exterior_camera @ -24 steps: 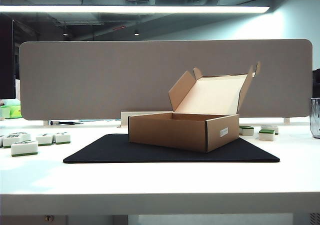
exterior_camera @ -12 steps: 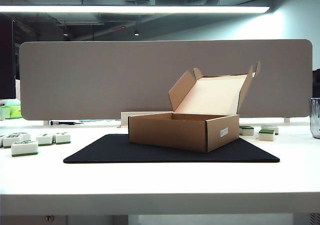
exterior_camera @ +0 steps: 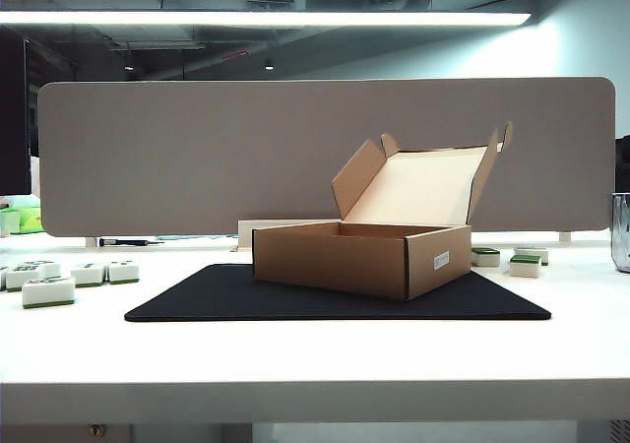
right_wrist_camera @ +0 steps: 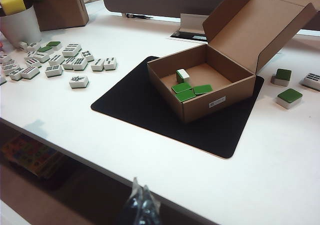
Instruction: Pick up four mahjong tiles and put them into the paper box.
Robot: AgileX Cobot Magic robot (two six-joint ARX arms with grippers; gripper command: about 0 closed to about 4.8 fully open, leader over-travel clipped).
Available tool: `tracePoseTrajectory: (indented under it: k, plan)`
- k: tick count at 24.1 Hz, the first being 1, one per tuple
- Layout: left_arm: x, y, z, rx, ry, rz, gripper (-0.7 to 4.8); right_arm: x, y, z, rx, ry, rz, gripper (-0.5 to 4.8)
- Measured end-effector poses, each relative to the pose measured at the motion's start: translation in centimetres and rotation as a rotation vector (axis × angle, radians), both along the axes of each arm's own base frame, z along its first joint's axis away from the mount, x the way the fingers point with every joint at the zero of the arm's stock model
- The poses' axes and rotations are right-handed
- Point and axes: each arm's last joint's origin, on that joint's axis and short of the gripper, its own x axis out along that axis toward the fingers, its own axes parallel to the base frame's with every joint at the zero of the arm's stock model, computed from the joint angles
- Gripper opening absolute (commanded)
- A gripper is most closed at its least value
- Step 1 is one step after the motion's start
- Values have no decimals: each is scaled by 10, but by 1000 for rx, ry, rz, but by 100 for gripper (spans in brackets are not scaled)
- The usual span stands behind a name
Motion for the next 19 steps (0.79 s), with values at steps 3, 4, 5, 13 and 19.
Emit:
tracePoseTrajectory:
  k: [3,4,5,13,19]
  plan:
    - [0,0,1,-3,-13,0,-6,0,0,0,0,0,0,-1]
    - [0,0,1,-3,-13,0,-6,0,0,0,0,0,0,-1]
    - [0,0,1,-3,-12,0,-6,0,0,0,0,0,0,-1]
    - [11,-1,-9,27,-100,5,-6,0,0,0,0,0,0,-1]
    - [30,-4,-79,-77,-268,35,-6,0,0,0,0,0,0,-1]
